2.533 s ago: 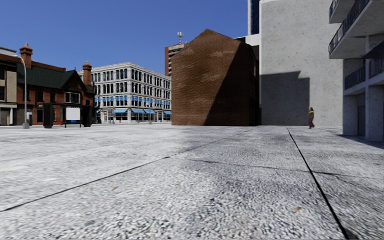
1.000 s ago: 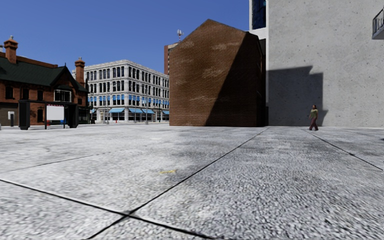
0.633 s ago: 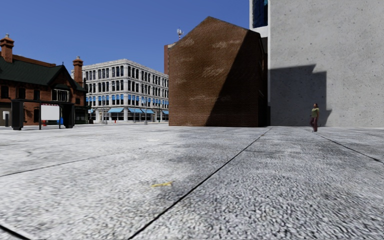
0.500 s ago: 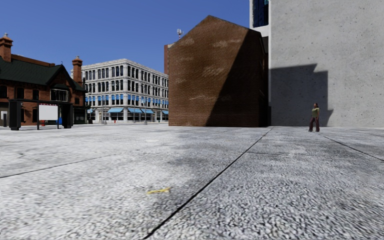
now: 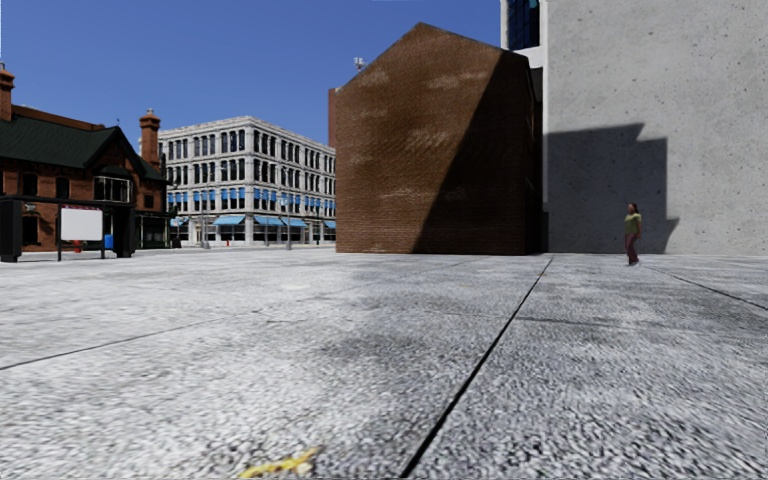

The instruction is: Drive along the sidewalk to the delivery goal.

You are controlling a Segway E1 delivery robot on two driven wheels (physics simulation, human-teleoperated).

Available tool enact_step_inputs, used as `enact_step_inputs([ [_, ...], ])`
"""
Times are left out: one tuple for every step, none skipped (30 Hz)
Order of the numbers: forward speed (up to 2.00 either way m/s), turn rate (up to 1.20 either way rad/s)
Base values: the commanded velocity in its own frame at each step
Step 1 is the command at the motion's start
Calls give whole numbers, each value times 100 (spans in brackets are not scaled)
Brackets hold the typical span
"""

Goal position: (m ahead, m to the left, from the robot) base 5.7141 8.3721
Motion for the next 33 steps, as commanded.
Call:
enact_step_inputs([
  [160, 31],
  [160, 32],
  [160, 32],
  [160, 33],
  [160, 33],
  [160, 34],
  [160, 34],
  [160, 34],
  [160, 34],
  [160, 34],
  [160, 34],
  [160, 34],
  [160, 34],
  [160, 34],
  [160, 34],
  [160, 34],
  [160, 34],
  [160, 34],
  [160, 34],
  [161, 34],
  [161, 35],
  [161, 38],
  [161, 40],
  [161, 41],
  [161, 41],
  [161, 41],
  [161, 41],
  [161, 42],
  [161, 53],
  [161, 64],
  [161, 67],
  [161, 69],
  [161, 72],
])
